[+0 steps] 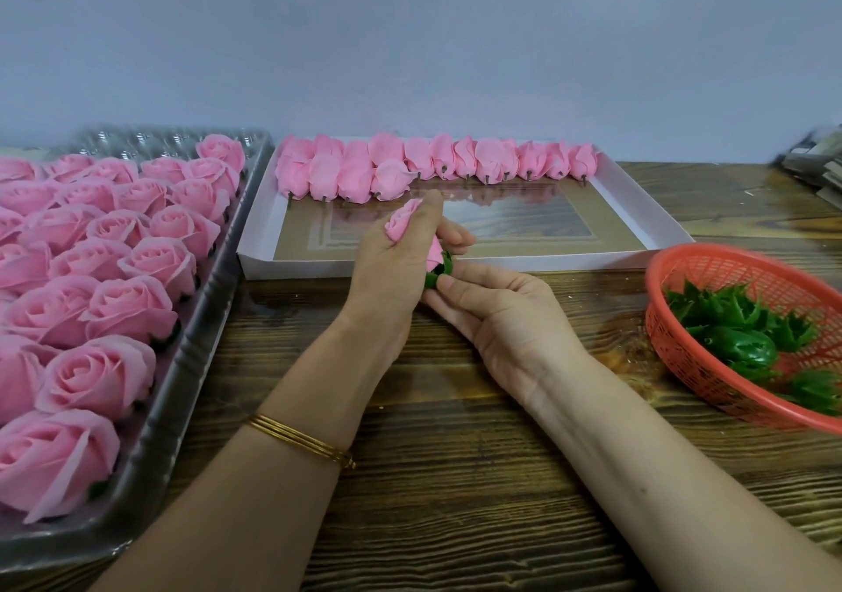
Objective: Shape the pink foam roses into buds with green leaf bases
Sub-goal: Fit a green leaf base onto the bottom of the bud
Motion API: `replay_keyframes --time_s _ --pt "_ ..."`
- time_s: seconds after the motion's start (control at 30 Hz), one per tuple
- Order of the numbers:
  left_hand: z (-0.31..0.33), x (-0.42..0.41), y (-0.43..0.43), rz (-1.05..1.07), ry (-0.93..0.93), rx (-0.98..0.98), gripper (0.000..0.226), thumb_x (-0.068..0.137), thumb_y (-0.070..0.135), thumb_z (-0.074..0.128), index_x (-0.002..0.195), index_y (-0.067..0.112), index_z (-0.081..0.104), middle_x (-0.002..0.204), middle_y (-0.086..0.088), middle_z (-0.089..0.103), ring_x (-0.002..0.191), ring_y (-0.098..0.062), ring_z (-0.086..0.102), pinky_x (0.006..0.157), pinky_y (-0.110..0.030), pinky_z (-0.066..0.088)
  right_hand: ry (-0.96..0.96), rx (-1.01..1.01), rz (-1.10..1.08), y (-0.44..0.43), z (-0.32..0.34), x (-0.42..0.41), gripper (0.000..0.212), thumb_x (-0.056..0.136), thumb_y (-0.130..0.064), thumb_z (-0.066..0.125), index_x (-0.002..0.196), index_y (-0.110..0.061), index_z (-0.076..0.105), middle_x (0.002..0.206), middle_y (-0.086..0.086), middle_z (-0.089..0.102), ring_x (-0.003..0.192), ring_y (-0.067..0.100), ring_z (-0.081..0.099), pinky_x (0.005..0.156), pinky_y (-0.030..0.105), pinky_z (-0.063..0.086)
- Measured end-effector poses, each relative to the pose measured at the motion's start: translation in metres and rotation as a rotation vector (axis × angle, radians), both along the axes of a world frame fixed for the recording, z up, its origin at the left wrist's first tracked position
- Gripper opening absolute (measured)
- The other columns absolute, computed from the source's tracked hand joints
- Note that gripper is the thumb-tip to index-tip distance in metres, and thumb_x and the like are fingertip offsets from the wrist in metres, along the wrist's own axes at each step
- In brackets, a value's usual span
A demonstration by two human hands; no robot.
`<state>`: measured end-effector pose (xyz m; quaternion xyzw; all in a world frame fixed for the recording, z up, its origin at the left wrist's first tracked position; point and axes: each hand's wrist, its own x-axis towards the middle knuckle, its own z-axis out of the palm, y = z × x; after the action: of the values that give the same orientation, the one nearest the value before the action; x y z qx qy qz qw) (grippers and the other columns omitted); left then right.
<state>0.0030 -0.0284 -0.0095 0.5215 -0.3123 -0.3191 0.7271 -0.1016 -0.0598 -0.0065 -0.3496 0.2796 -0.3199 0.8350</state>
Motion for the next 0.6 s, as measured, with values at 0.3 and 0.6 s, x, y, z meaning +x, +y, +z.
replay_keyframes --time_s 0.3,0.6 --pt "-0.0001 -0.0011 -0.0005 0.001 0.009 -0.025 0.048 0.101 0.030 0.050 0.055 0.023 0.065 0.074 -0.004 0.071 0.078 -0.014 0.067 0.082 -0.032 0.055 -0.007 0.000 -0.024 0.0006 -0.0004 0.0009 0.018 0.081 0.021 0.057 0.097 0.016 0.064 0.083 0.020 0.073 0.074 0.024 0.074 0.073 0.026 0.060" --pt "-0.0003 0.0006 0.0009 -0.015 -0.009 0.020 0.045 0.100 0.035 0.050 0.061 0.024 0.070 0.077 -0.002 0.073 0.078 -0.015 0.067 0.079 -0.034 0.055 0.034 -0.071 -0.036 -0.0008 -0.0016 0.0006 0.019 0.078 0.020 0.060 0.092 0.010 0.067 0.080 0.018 0.073 0.071 0.024 0.073 0.071 0.026 0.060"
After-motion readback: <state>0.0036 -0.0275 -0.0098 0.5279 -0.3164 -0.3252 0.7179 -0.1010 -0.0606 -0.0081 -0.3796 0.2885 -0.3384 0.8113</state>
